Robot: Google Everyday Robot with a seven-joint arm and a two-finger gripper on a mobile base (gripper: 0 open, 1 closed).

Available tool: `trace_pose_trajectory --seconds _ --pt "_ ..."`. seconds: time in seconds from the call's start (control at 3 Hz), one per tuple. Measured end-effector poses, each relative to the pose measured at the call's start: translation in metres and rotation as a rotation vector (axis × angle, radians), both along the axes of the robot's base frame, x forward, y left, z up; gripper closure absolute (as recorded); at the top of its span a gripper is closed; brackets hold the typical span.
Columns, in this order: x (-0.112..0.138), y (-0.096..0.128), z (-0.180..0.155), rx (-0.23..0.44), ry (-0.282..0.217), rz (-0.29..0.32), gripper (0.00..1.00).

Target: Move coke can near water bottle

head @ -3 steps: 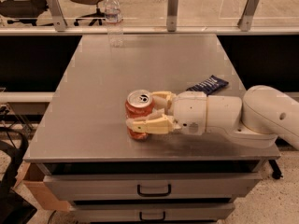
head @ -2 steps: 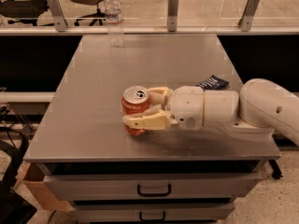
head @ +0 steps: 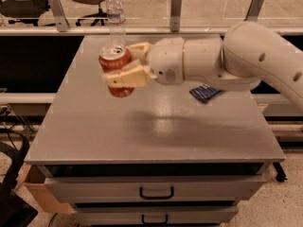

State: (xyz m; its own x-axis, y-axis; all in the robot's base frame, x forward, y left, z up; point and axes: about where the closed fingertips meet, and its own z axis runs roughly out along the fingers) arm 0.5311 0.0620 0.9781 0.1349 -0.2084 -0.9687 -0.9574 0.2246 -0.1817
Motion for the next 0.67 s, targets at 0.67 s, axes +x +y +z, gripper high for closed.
trace_pose_trajectory --seconds 0.67 --pt "0.1 0.046 0.061 0.037 0.001 -0.21 1.0"
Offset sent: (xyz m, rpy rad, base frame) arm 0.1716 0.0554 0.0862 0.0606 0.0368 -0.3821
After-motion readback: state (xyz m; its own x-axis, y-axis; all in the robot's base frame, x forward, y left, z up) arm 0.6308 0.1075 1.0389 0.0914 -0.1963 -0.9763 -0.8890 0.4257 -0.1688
